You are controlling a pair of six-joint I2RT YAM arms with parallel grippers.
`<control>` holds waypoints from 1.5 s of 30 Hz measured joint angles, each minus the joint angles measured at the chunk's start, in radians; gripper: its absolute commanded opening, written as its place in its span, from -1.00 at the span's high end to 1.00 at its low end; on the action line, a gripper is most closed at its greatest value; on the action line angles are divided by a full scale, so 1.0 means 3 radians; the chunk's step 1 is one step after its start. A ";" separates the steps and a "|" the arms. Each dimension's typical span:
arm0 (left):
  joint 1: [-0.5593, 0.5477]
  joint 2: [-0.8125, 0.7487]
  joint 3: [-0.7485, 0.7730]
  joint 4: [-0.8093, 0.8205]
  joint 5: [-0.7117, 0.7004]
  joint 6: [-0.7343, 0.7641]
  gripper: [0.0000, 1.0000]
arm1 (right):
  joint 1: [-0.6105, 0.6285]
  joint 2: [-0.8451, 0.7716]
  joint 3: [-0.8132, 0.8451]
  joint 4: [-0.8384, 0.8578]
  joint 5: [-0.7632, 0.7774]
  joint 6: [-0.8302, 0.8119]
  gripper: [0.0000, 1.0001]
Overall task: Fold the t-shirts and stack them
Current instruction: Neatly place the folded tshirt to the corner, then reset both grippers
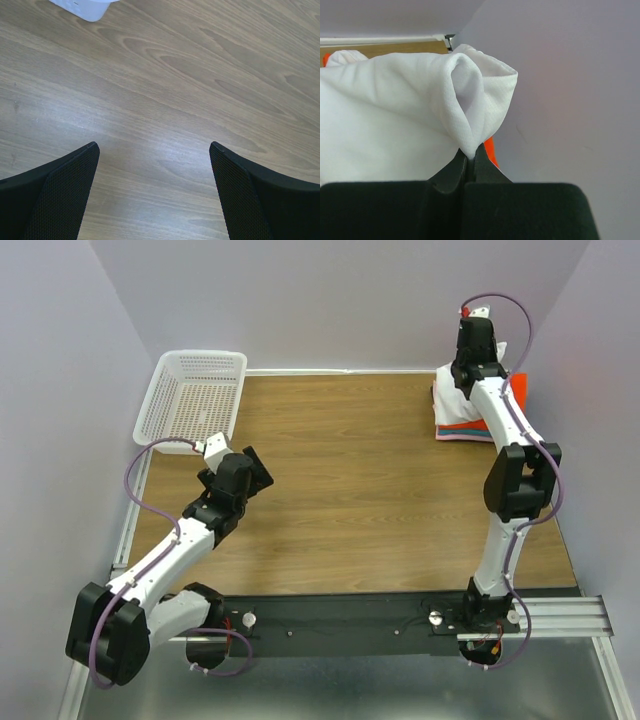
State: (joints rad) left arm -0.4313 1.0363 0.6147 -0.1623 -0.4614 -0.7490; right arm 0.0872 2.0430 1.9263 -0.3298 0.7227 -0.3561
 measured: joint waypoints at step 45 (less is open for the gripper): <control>0.0001 0.0154 0.0261 0.0013 0.0092 0.0001 -0.97 | -0.0493 -0.0164 -0.0329 -0.0034 -0.0832 0.1048 -1.00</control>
State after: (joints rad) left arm -0.4309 1.0824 0.6930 -0.1585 -0.4339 -0.7486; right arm -0.0608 1.9938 1.8275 -0.3401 0.4732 -0.0418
